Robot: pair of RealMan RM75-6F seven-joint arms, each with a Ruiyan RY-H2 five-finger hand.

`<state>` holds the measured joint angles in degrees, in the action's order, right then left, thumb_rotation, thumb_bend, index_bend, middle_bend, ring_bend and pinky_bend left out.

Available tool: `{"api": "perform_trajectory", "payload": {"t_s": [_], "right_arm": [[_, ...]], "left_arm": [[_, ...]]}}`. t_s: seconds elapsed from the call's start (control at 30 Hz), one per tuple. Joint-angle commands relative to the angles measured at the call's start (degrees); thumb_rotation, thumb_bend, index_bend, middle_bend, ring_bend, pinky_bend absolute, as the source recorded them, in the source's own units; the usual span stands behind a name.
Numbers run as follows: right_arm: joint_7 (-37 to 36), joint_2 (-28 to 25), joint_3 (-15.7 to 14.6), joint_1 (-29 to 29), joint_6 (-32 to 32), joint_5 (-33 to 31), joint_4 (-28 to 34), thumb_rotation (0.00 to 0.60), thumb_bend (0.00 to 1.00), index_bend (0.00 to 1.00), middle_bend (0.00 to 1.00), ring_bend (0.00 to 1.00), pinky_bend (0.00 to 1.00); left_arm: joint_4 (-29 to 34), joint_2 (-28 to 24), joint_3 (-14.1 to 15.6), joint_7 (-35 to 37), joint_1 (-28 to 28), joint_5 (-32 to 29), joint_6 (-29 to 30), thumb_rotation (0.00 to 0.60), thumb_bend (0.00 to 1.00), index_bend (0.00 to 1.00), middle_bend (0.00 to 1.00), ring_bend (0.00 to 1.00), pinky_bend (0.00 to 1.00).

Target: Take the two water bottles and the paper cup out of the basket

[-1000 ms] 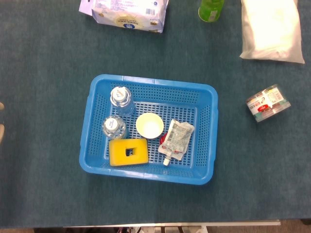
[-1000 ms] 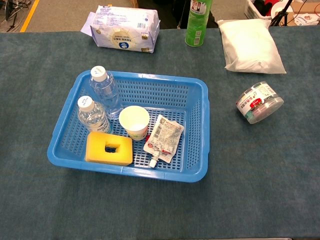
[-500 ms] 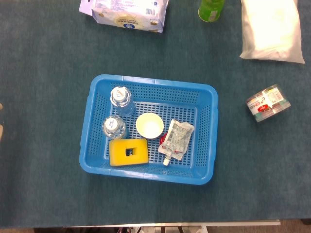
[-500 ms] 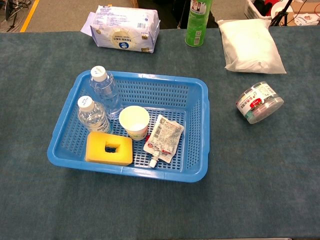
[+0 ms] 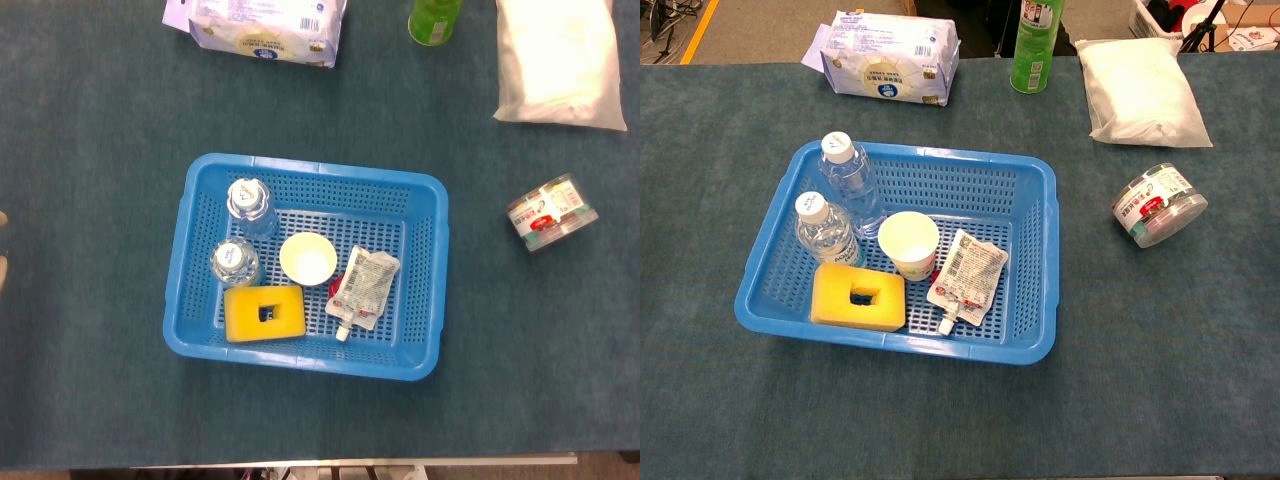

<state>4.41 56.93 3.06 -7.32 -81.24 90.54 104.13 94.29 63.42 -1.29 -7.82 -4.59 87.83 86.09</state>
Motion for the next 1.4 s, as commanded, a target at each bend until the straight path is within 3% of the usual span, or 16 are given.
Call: {"api": "perform_trajectory", "payload": {"t_s": [0.03,0.77,1.1,1.4], "right_arm": [[-0.4,-1.6,0.0,-2.0,2.9,0.4,3.1,0.600,0.19,0.34,0.41,0.35,0.41],[3.0,-3.5,0.9,-11.0,15.2,-0.8,12.8,0.600,0.12,0.34,0.41,0.35,0.41],[3.1,-3.6,0.5,-10.7,13.9,-1.2,12.4,0.600,0.12,0.34,0.41,0.35,0.41],[3.7,-5.0,-0.7,-8.1,10.5,-1.9,10.7,0.600,0.12,0.34,0.41,0.35,0.41]], "left_arm": [[-0.1,0.0,0.0,0.1,0.0,0.2,0.1,0.600,0.34,0.37,0.37,0.25,0.25],[1.2,-0.7,0.8,-0.4,1.8,1.2,2.8,0.600,0.34,0.37,0.37,0.25,0.25],[2.5,-1.5,1.1,-0.1,1.7,2.2,2.5,0.600,0.34,0.37,0.37,0.25,0.25],[5.1,-3.0,1.8,2.0,-2.5,5.8,-3.3,0.600,0.34,0.36,0.36,0.24,0.25]]}}
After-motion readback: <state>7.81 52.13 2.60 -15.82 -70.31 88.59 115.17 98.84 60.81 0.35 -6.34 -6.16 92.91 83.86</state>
